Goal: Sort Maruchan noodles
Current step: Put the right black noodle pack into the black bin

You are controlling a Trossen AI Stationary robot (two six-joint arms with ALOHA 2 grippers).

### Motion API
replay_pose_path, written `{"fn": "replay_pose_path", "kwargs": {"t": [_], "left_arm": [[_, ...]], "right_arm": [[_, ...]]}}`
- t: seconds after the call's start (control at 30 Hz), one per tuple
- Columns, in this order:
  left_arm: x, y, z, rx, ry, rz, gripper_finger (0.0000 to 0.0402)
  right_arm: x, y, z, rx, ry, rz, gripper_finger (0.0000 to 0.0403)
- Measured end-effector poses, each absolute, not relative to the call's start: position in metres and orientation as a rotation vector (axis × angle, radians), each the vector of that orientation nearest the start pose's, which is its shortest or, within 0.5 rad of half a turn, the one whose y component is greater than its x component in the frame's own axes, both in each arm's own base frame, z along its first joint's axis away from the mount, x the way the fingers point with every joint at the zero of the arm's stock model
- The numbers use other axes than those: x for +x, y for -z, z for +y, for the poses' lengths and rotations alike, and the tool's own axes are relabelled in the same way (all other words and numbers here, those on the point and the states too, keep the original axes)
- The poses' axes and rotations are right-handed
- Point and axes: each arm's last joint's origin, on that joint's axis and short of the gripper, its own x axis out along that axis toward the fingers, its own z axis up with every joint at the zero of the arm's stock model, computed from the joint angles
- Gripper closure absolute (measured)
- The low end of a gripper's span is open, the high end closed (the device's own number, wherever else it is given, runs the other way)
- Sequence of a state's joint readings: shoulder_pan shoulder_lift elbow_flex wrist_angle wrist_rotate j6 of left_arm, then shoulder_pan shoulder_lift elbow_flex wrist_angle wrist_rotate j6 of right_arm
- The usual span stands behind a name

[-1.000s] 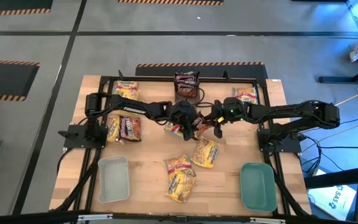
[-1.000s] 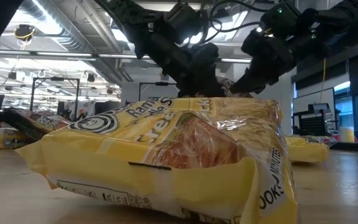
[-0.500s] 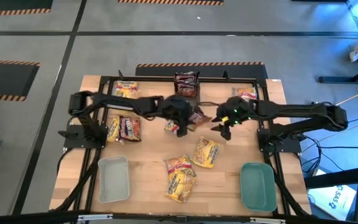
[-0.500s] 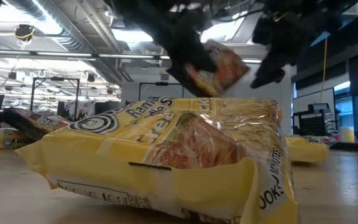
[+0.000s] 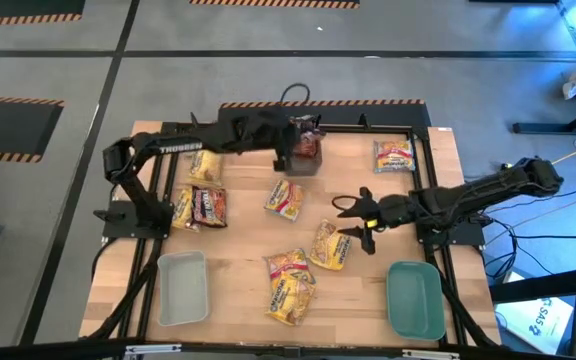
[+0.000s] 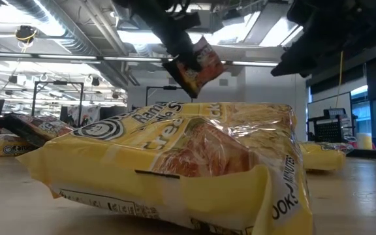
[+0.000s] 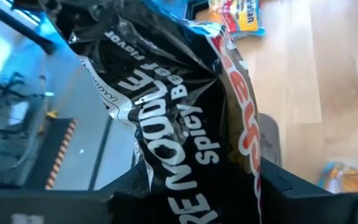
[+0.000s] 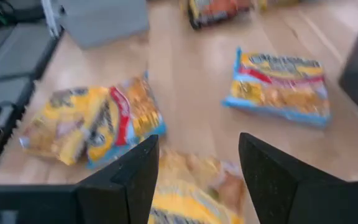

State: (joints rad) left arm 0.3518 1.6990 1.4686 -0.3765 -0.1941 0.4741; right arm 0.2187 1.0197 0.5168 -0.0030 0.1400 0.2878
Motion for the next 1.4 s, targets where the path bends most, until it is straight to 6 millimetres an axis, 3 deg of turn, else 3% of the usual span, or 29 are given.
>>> {"fn": "replay_pose_path", "kwargs": {"t": [0.13,0.37,0.57,1.0,1.13,1.4], "left_arm": [[0.370,-0.308,0.154,0.344,-0.267,0.796,0.0260],[0.391,-0.270,0.173,0.346,-0.195,0.975,0.0259],[0.398,-0.239,0.185,0.349,-0.193,1.082,0.0259],[0.410,-0.209,0.197,0.347,-0.191,1.090,0.0255],[0.413,-0.202,0.196,0.324,-0.226,1.103,0.0233],[0.419,-0.206,0.191,0.379,-0.426,1.096,0.0188]], "right_arm": [[0.203,-0.209,0.046,0.192,-0.020,0.457,0.0196],[0.200,-0.199,0.043,0.226,0.042,0.462,0.0196],[0.196,-0.189,0.040,0.227,0.123,0.465,0.0196],[0.196,-0.188,0.040,0.225,0.122,0.463,0.0196],[0.195,-0.188,0.040,0.219,0.118,0.467,0.0196],[0.195,-0.187,0.040,0.198,0.108,0.473,0.0196]]}}
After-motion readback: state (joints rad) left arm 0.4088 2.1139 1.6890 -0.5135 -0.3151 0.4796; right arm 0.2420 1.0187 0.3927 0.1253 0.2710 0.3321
